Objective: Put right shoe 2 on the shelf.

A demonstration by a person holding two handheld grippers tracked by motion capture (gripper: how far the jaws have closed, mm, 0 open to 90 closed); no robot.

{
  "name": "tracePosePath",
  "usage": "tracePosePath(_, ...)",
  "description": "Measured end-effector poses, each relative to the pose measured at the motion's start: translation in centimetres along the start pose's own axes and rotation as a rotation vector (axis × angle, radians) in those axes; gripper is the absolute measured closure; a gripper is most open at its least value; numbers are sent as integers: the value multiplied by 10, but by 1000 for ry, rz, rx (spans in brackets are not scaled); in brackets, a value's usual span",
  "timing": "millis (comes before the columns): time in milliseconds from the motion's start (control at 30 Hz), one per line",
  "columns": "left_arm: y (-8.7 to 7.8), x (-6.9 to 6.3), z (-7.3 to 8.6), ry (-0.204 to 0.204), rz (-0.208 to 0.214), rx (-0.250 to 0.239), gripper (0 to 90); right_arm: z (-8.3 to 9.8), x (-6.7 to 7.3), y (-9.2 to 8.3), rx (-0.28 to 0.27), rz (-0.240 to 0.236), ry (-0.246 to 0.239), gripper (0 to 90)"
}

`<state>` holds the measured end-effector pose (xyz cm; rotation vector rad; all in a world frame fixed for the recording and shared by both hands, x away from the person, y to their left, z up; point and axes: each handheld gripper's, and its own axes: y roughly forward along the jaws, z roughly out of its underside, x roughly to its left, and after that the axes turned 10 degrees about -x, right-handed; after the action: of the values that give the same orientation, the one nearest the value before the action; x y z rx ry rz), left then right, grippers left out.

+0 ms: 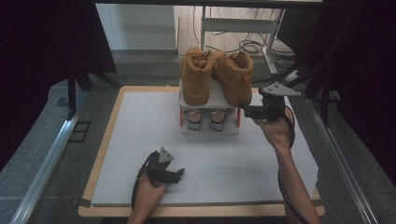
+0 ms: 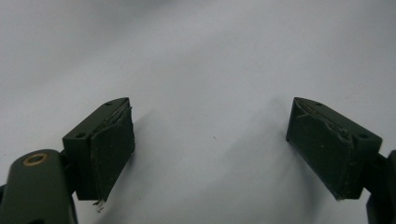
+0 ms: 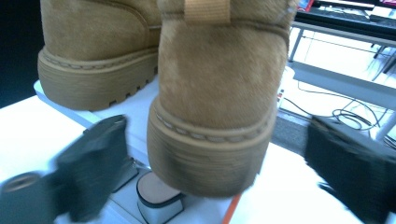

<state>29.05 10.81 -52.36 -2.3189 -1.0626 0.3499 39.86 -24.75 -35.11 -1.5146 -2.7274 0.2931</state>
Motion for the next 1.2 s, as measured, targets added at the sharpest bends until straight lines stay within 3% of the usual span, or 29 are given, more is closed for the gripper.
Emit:
tracePosePath(333, 0, 0, 0, -4, -1, -2, 150, 12, -11, -14, 13, -1, 36, 563)
tracePosePath(567, 0, 0, 0, -3, 0, -2, 150, 22, -17, -16, 34, -10, 52, 743)
tracePosePath(733, 0, 0, 0, 0, 0, 1, 150, 28, -20, -15, 38, -20, 84, 828)
tracePosePath(900, 0, 0, 0, 0, 0, 1, 150, 31, -18, -13, 37, -18, 77, 891)
tracePosePath(1200, 0, 0, 0, -8, -1, -2, 150, 32, -17, -8, 45, -25, 71, 895)
